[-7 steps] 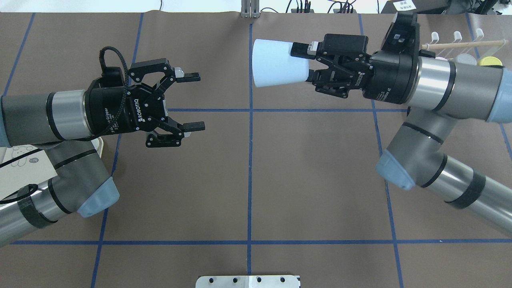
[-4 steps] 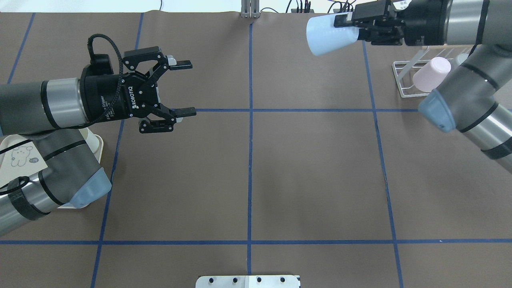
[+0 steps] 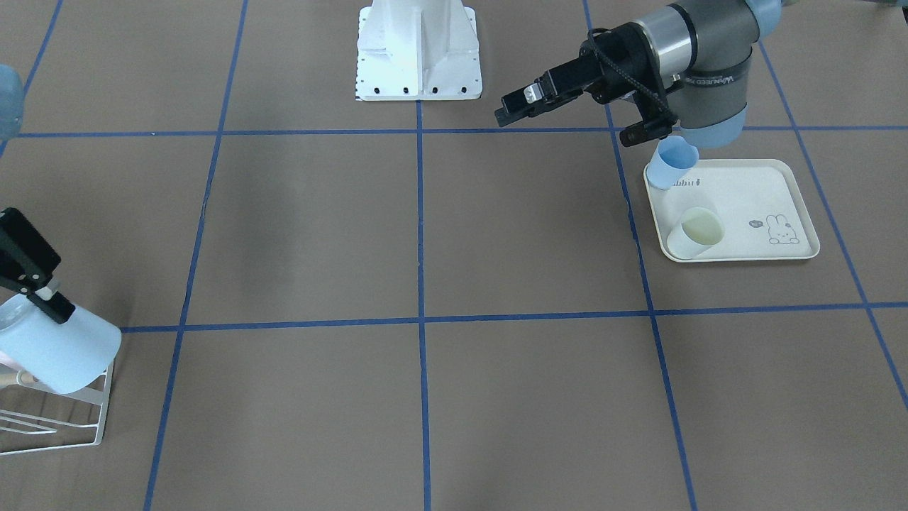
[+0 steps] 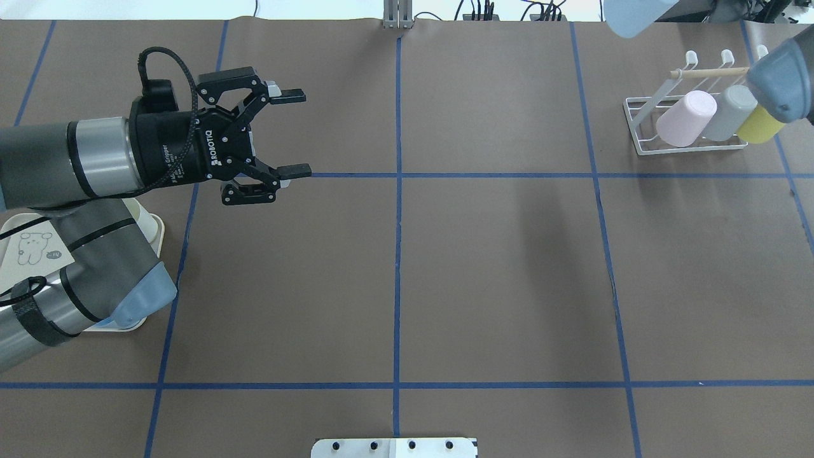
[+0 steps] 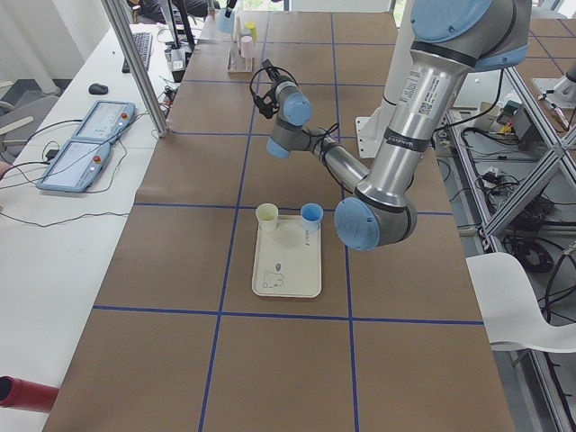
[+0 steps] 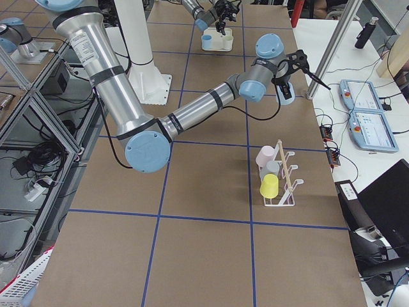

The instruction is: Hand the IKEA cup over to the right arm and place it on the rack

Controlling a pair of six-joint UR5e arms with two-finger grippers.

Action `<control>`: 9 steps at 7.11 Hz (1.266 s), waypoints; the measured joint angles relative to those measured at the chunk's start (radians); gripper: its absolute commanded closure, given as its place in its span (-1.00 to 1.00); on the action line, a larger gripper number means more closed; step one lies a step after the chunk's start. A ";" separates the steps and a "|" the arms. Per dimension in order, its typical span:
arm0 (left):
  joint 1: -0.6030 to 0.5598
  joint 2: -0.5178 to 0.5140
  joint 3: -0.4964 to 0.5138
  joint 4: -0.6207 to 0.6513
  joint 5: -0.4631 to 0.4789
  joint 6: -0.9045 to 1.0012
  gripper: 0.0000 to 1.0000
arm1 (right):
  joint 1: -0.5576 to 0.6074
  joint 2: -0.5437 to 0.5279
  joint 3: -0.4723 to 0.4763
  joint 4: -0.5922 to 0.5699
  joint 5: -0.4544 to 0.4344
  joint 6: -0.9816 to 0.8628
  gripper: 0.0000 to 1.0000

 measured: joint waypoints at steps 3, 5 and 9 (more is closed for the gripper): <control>0.001 -0.001 0.016 0.001 0.000 0.000 -1.00 | 0.073 0.168 -0.248 -0.304 -0.021 -0.317 0.12; 0.004 -0.004 0.018 0.009 0.000 0.000 -1.00 | 0.093 0.208 -0.389 -0.319 -0.017 -0.384 0.12; 0.005 -0.006 0.019 0.012 0.000 0.000 -1.00 | 0.082 0.192 -0.460 -0.311 0.014 -0.402 0.12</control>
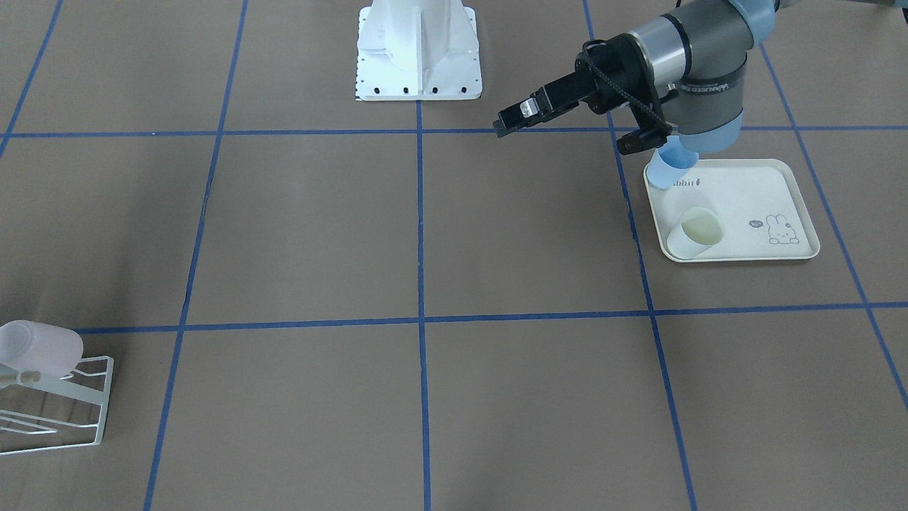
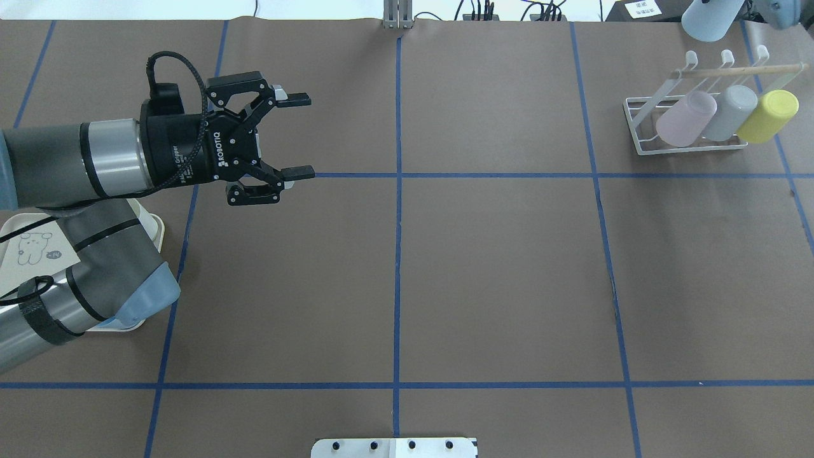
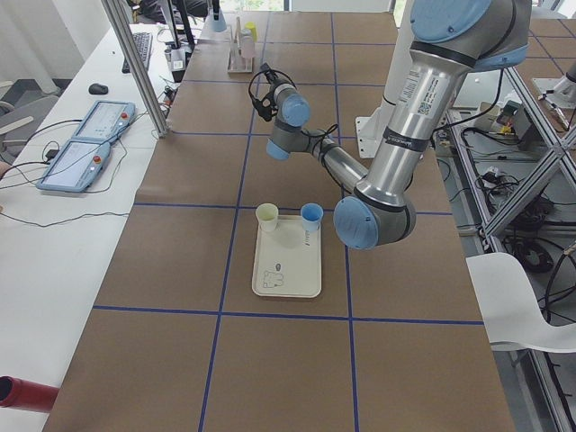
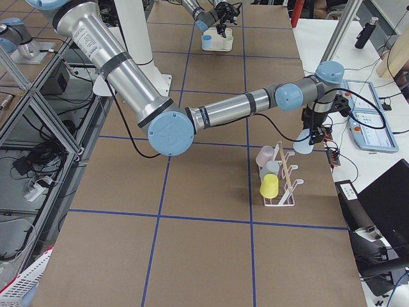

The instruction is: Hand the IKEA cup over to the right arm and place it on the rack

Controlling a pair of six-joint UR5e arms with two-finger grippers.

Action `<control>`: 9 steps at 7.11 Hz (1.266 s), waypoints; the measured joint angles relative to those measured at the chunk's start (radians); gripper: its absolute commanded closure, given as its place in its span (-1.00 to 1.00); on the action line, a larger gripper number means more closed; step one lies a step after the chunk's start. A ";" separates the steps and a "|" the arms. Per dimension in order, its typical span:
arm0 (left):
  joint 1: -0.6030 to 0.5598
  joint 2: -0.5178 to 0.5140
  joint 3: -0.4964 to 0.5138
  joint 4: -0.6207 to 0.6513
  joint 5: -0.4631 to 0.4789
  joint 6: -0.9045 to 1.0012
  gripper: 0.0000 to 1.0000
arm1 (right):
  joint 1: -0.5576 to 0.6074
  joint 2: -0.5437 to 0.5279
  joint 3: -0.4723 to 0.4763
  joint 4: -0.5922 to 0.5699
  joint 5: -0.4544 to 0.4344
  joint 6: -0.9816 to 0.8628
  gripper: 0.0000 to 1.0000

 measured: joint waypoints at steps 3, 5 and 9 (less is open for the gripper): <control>0.000 -0.001 0.000 0.000 0.000 0.000 -1.00 | -0.028 -0.017 -0.041 0.067 0.002 0.001 0.11; 0.000 -0.001 0.000 0.000 0.000 0.000 -1.00 | -0.037 -0.027 -0.050 0.080 0.003 0.002 0.04; 0.000 -0.002 0.000 0.000 0.000 0.005 -1.00 | -0.072 -0.053 -0.050 0.100 0.004 0.001 -0.97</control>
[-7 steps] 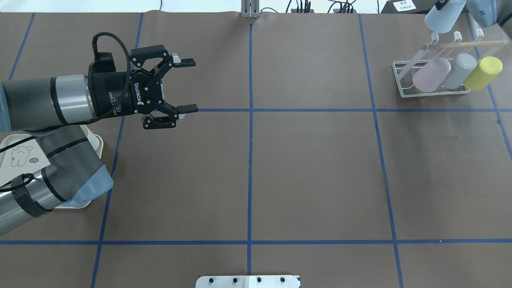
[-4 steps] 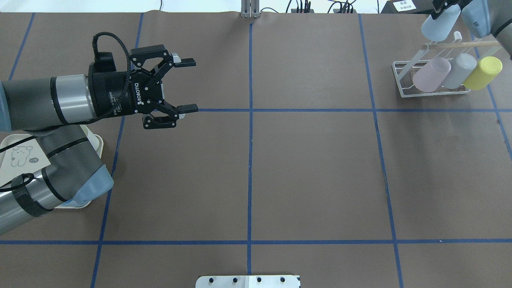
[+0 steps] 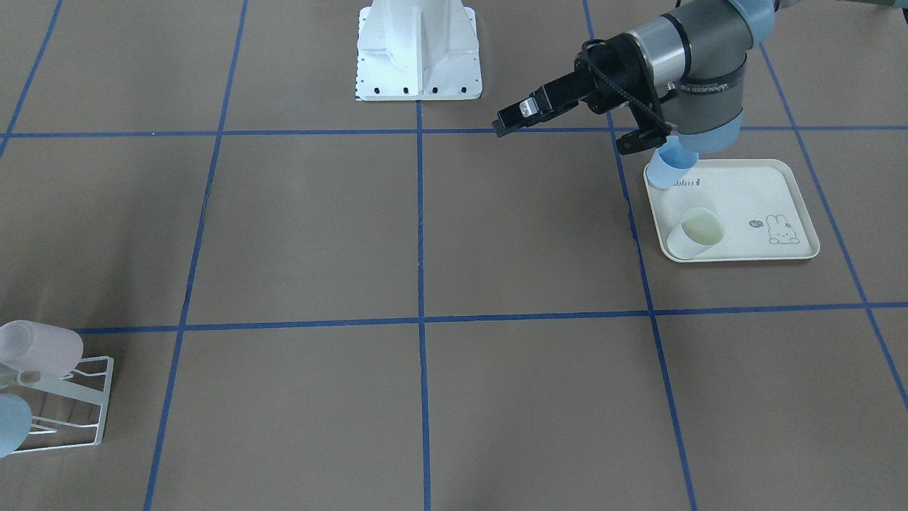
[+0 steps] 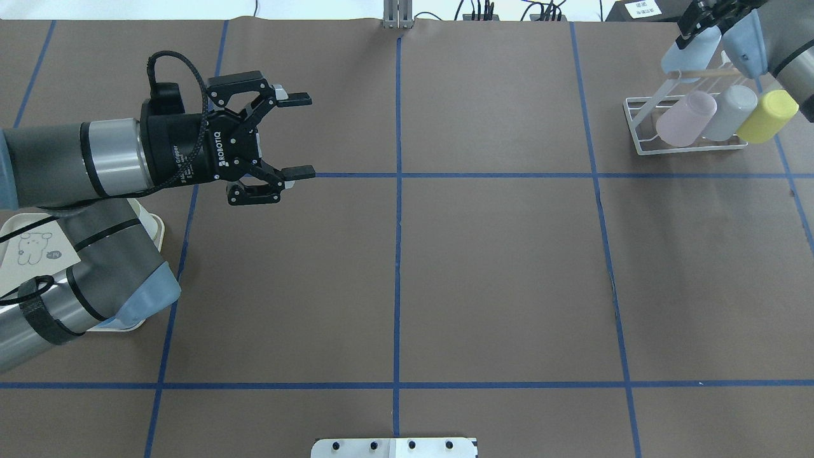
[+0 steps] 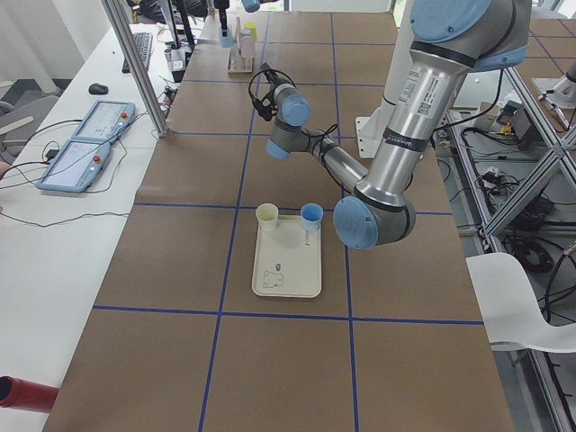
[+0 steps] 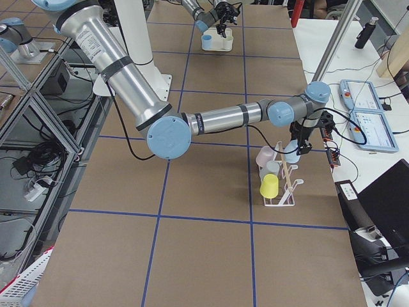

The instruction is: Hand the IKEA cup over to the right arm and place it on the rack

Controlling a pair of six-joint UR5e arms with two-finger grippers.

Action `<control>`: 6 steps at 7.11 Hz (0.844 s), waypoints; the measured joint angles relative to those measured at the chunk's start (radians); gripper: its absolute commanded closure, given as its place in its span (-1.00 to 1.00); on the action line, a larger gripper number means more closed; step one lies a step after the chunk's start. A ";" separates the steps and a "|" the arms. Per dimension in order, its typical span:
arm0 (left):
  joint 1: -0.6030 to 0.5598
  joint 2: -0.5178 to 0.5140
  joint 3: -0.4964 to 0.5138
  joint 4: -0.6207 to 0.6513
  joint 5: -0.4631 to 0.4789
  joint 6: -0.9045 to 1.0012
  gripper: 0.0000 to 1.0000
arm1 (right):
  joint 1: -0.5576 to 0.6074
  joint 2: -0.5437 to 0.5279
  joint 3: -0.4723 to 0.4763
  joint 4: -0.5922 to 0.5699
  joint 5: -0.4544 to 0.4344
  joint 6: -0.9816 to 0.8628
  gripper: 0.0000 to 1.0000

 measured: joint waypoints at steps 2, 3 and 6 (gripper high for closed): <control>-0.006 0.000 0.000 0.002 0.000 0.032 -1.00 | -0.015 -0.027 -0.001 0.058 -0.002 0.002 -0.98; -0.023 0.001 -0.003 0.013 -0.003 0.042 -1.00 | -0.018 -0.032 -0.001 0.071 -0.003 0.004 -0.98; -0.179 0.015 -0.019 0.124 -0.145 0.161 -1.00 | -0.020 -0.014 0.030 0.077 -0.002 0.045 -0.98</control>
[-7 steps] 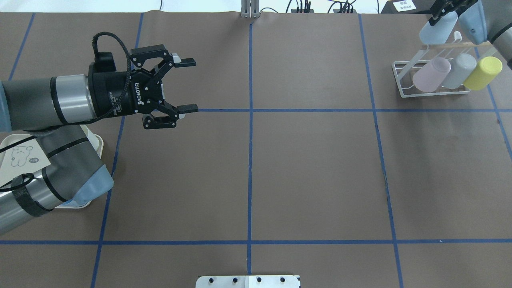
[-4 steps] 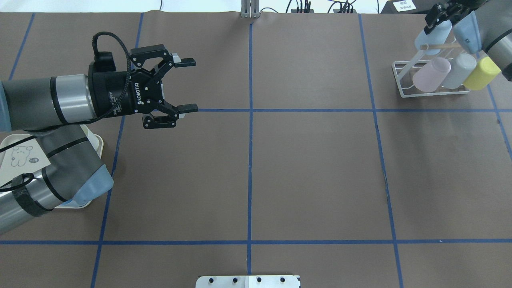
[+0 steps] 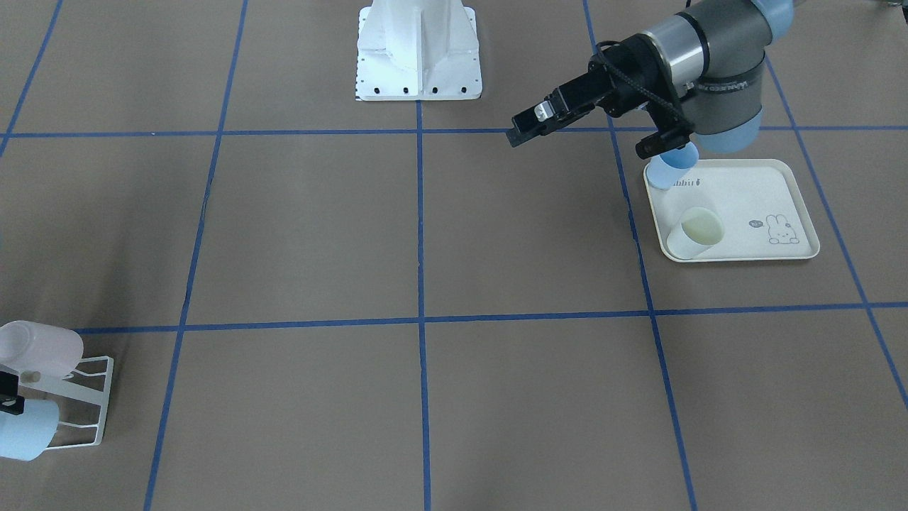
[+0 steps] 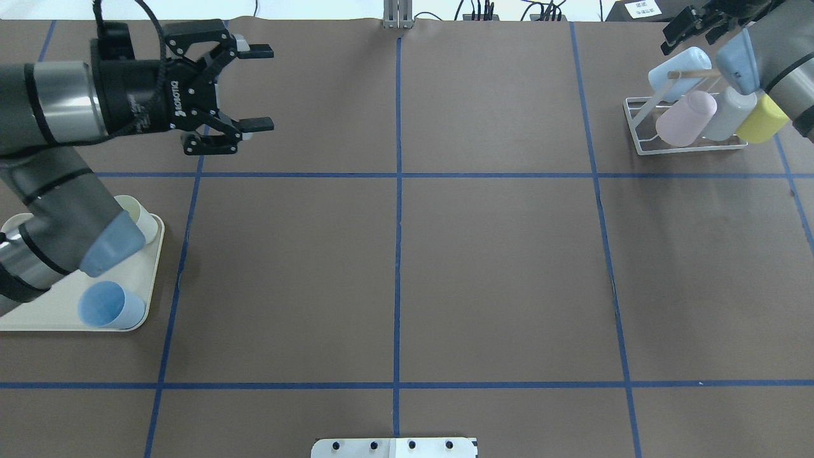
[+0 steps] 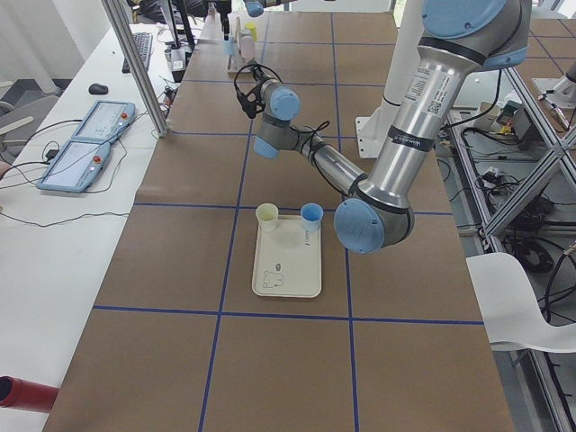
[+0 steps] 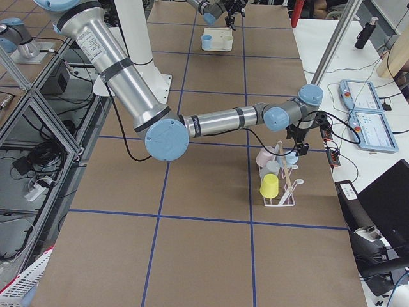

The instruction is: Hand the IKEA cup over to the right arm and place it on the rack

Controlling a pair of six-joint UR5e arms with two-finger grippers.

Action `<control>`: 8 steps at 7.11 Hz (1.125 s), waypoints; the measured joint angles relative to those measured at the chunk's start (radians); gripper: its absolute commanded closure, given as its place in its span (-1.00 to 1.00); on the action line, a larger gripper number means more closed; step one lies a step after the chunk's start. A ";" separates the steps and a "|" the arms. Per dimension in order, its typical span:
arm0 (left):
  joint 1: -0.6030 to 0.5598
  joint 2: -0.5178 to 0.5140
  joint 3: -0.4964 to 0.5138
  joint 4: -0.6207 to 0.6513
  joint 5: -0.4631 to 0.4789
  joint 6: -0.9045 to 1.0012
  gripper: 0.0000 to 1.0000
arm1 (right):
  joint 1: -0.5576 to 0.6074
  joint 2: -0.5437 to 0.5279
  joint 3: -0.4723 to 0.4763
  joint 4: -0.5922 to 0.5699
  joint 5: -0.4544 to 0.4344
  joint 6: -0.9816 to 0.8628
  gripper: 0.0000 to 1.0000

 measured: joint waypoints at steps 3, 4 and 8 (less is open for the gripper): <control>-0.188 0.176 0.002 0.113 -0.225 0.398 -1.00 | -0.012 -0.003 0.126 -0.004 0.009 0.168 -0.98; -0.202 0.263 0.006 0.127 -0.244 0.557 -1.00 | -0.031 -0.007 0.166 -0.003 0.010 0.236 -0.98; -0.099 0.507 -0.011 0.282 -0.250 0.945 -1.00 | -0.092 -0.054 0.291 0.003 0.009 0.375 -0.98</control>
